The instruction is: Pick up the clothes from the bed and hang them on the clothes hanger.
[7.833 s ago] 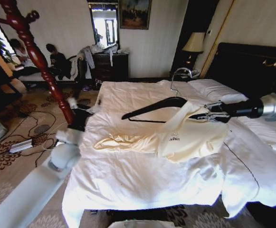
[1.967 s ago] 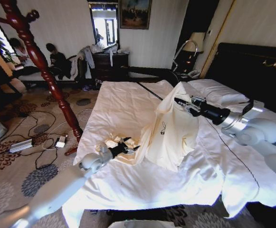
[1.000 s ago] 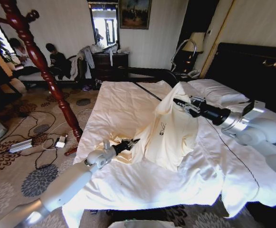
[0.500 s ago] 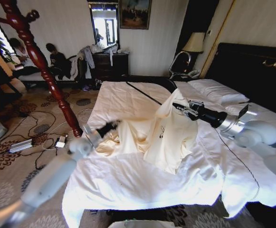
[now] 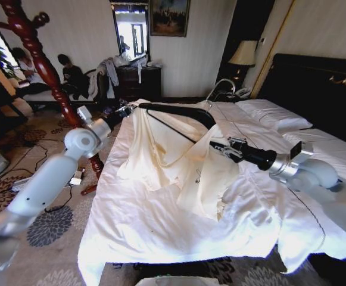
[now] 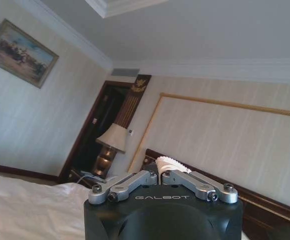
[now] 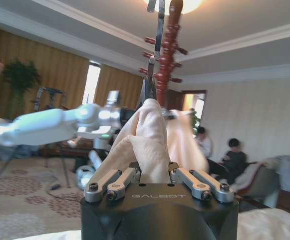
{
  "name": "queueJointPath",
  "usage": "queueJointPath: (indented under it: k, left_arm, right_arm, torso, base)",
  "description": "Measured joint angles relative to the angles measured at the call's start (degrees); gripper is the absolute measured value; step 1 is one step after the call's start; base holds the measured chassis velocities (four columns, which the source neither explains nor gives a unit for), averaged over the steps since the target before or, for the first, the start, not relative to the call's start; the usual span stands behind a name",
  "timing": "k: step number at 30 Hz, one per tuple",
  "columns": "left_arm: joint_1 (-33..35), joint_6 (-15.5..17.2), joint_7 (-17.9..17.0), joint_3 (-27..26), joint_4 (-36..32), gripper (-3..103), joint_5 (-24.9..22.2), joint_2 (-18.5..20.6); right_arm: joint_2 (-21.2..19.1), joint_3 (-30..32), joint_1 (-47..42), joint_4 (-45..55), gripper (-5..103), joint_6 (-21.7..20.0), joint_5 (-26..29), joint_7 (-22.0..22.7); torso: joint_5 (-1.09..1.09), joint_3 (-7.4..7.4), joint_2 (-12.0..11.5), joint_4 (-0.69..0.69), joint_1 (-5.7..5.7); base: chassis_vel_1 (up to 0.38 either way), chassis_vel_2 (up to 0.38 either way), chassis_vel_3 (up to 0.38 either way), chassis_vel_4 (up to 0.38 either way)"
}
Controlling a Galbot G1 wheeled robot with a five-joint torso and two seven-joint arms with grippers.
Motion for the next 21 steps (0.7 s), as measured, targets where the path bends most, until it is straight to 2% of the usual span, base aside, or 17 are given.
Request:
queueJointPath:
  k: [3,7,10,12,15,21]
  left_arm:
    - [-1.32,0.07,-0.28,1.00,0.19,0,-0.01,-0.22]
    - [-2.88,0.10,-0.65,1.29,-0.37,0,-0.35,-0.33]
    - [-3.82,0.13,-0.69,0.36,-2.61,0,-1.19,0.17]
    - [-3.97,0.16,-0.71,0.14,-3.16,0,-1.41,0.33]
    - [-4.25,0.33,-0.70,-0.98,-6.26,0,-1.89,1.94]
    - [-1.37,0.37,0.09,-2.24,-8.75,0,-0.38,4.97]
  right_arm:
    - [0.04,0.00,-0.12,0.52,20,0.23,0.60,-0.87]
    - [-0.42,0.11,-0.42,0.73,20,-1.65,-2.82,0.42]
    - [-0.61,-0.02,-1.68,0.35,20,-4.42,-6.71,3.29]
    - [-0.55,-0.13,-1.95,0.34,20,-4.92,-7.21,4.06]
    - [-0.22,-0.78,-2.97,-0.12,20,-7.13,-9.14,9.07]
    - [-0.60,-0.89,-3.00,-2.09,20,-7.58,-9.31,11.48]
  torso:
    - [0.00,0.00,0.00,0.00,0.00]
    - [-0.02,0.00,0.00,0.04,0.00]
    - [0.00,0.00,0.00,0.01,0.00]
    - [0.01,0.00,0.00,0.01,0.00]
    - [0.00,0.00,0.00,0.02,0.00]
    - [0.01,0.00,0.00,0.02,0.00]
  base:
    - [0.000,0.000,0.000,0.000]
    - [0.000,0.000,0.000,0.000]
    - [0.000,0.000,0.000,0.000]
    - [0.000,0.000,0.000,0.000]
    - [0.000,0.000,0.000,0.000]
    - [0.000,0.000,0.000,0.000]
